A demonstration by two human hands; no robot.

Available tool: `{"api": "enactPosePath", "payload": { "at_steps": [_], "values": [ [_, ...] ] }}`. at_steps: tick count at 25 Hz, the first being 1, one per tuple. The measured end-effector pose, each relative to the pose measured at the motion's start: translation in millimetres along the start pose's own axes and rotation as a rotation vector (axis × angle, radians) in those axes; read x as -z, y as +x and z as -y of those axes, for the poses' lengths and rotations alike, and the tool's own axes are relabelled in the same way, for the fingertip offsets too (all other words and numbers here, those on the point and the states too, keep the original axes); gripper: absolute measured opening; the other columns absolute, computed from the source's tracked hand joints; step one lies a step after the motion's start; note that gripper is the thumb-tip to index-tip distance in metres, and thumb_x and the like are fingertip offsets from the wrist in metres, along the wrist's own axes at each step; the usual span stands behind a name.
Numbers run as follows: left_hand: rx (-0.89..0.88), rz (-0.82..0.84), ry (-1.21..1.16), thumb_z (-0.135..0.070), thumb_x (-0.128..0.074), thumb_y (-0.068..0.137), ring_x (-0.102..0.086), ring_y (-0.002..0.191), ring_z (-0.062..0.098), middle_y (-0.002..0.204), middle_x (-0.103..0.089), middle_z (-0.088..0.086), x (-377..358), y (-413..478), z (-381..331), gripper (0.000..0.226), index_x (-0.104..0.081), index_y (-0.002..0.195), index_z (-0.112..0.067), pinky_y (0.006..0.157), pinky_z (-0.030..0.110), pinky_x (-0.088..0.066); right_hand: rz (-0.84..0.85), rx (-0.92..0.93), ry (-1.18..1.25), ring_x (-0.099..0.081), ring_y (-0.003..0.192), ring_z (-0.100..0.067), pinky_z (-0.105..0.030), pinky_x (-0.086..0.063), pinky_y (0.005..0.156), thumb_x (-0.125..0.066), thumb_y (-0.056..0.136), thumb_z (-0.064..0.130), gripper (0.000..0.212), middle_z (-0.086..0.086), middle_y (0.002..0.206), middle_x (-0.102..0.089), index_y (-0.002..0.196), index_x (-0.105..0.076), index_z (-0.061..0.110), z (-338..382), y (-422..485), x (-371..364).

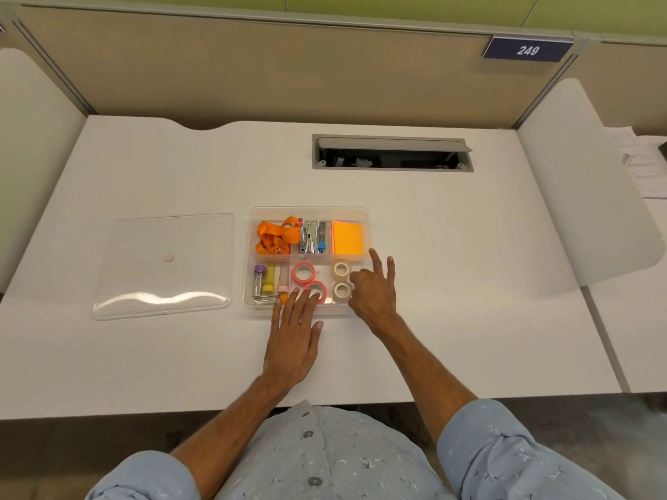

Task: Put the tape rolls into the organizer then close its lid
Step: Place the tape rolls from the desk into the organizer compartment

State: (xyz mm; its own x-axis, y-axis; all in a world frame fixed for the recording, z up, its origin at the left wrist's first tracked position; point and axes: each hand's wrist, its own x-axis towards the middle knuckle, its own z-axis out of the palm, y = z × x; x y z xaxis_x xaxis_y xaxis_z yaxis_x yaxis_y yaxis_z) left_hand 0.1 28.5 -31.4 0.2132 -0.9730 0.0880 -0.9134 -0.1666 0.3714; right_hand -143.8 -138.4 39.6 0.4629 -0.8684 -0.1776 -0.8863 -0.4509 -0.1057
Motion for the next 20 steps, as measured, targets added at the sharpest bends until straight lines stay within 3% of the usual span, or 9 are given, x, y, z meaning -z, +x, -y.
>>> {"api": "enactPosePath", "payload": {
  "at_steps": [2,4,7,10,15,20],
  "values": [
    [-0.001,-0.002,-0.005,-0.050,-0.036,0.114,-0.023,0.169,0.029,0.179,-0.033,0.005,-2.0,0.0,0.9,0.063,-0.033,0.172,-0.025,0.139,0.051,-0.001,-0.050,-0.031,0.006,-0.056,0.128,-0.030,-0.049,-0.042,0.107,-0.085,0.081,0.027,0.025,-0.005,0.108,-0.080,0.103,-0.079,0.016,5.6,-3.2,3.9],
    [-0.007,-0.009,-0.009,-0.050,-0.036,0.114,-0.023,0.168,0.029,0.179,-0.032,0.005,-2.8,0.5,1.9,0.063,-0.033,0.172,-0.025,0.138,0.053,-0.005,-0.100,-0.042,0.123,-0.065,0.103,-0.029,-0.039,-0.052,0.084,-0.082,0.085,0.018,0.024,-0.009,0.103,-0.079,0.106,-0.077,0.009,11.2,-3.9,6.3],
    [-0.013,-0.005,-0.017,-0.050,-0.033,0.115,-0.022,0.169,0.029,0.179,-0.032,0.006,-0.1,-0.1,1.2,0.063,-0.031,0.172,-0.025,0.137,0.058,-0.012,-0.013,-0.128,0.276,-0.073,0.091,-0.030,-0.036,-0.057,0.082,-0.073,0.093,0.016,0.017,-0.013,0.101,-0.077,0.106,-0.075,0.005,14.4,-0.2,4.0],
    [-0.017,0.010,-0.019,-0.051,-0.028,0.116,-0.024,0.168,0.029,0.179,-0.032,0.006,3.5,-0.7,2.1,0.063,-0.032,0.172,-0.024,0.137,0.059,-0.014,0.078,-0.152,0.313,-0.073,0.090,-0.029,-0.035,-0.059,0.083,-0.077,0.092,0.021,0.022,-0.012,0.103,-0.076,0.107,-0.072,0.006,13.9,0.1,-1.5],
    [-0.019,0.029,-0.019,-0.055,-0.016,0.116,-0.029,0.166,0.030,0.177,-0.037,0.008,8.4,-0.7,-0.8,0.067,-0.036,0.171,-0.022,0.136,0.059,-0.018,0.124,-0.153,0.277,-0.073,0.088,-0.026,-0.034,-0.059,0.081,-0.079,0.090,0.023,0.024,-0.010,0.103,-0.077,0.108,-0.071,0.009,12.2,1.3,-2.7],
    [-0.022,0.030,-0.029,-0.055,-0.017,0.116,-0.029,0.167,0.030,0.177,-0.037,0.008,6.7,0.2,0.7,0.066,-0.036,0.171,-0.022,0.135,0.061,-0.019,0.150,-0.179,0.276,-0.072,0.088,-0.026,-0.033,-0.058,0.082,-0.078,0.091,0.023,0.024,-0.010,0.101,-0.075,0.107,-0.070,0.008,11.1,2.6,1.9]
  ]
}}
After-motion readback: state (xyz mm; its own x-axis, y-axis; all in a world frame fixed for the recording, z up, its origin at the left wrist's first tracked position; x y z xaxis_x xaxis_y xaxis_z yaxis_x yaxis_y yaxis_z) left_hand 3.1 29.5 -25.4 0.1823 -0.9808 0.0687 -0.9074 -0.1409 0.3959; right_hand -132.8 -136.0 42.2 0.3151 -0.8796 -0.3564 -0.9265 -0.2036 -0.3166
